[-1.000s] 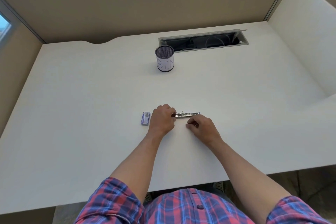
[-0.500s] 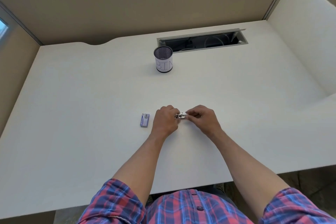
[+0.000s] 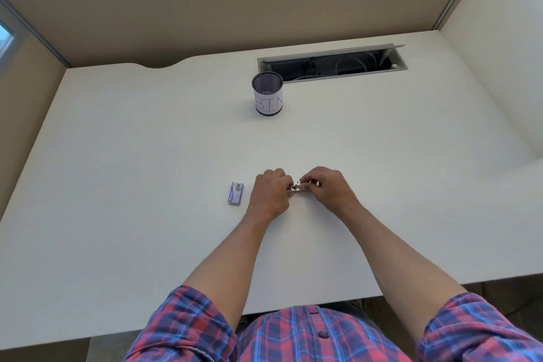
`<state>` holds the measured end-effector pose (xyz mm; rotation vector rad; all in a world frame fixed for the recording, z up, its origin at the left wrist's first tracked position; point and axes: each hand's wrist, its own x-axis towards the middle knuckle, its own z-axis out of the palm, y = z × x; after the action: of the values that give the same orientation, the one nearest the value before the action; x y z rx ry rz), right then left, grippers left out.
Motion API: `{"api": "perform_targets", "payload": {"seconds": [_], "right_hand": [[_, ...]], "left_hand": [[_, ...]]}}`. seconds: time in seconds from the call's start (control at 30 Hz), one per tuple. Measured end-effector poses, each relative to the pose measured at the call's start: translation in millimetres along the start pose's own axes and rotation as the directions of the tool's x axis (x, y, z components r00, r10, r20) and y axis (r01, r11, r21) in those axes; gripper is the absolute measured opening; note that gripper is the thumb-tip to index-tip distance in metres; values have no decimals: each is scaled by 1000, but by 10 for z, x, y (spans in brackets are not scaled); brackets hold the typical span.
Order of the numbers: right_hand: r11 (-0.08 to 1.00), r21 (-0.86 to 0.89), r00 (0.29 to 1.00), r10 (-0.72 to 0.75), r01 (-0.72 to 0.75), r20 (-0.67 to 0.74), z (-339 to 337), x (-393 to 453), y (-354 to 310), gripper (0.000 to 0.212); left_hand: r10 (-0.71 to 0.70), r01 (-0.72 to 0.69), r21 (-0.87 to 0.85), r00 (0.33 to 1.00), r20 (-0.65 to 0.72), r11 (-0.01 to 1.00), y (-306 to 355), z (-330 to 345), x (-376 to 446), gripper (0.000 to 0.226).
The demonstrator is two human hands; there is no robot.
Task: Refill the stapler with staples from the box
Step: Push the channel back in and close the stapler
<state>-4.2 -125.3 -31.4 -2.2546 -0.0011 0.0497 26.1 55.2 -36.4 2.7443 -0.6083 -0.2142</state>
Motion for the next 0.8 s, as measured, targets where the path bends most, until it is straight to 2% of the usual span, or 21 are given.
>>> {"api": "perform_targets", "payload": {"seconds": [0.23,0.4,0.53,0.8], "right_hand": [[997,-26,994,-74,72,-76,-41,-72,0,6],[996,53,987,-57,66,-149,-105,-59,-35,9],[992,78,982,-80,95,-172,-149,-19,-84,9],[974,-4,961,-225,228,-161,-252,-10,-112,8]], "left_hand": [[25,-25,-23,1000,12,999,46,-59,9,16],[-26,25,-264,1000,-1,964,91,-112,-10,19],[-81,48,-469,995,-51,882,121,-152,-41,22],[-121,38,-592,988,-100,805,170,-228,-88,24]]}}
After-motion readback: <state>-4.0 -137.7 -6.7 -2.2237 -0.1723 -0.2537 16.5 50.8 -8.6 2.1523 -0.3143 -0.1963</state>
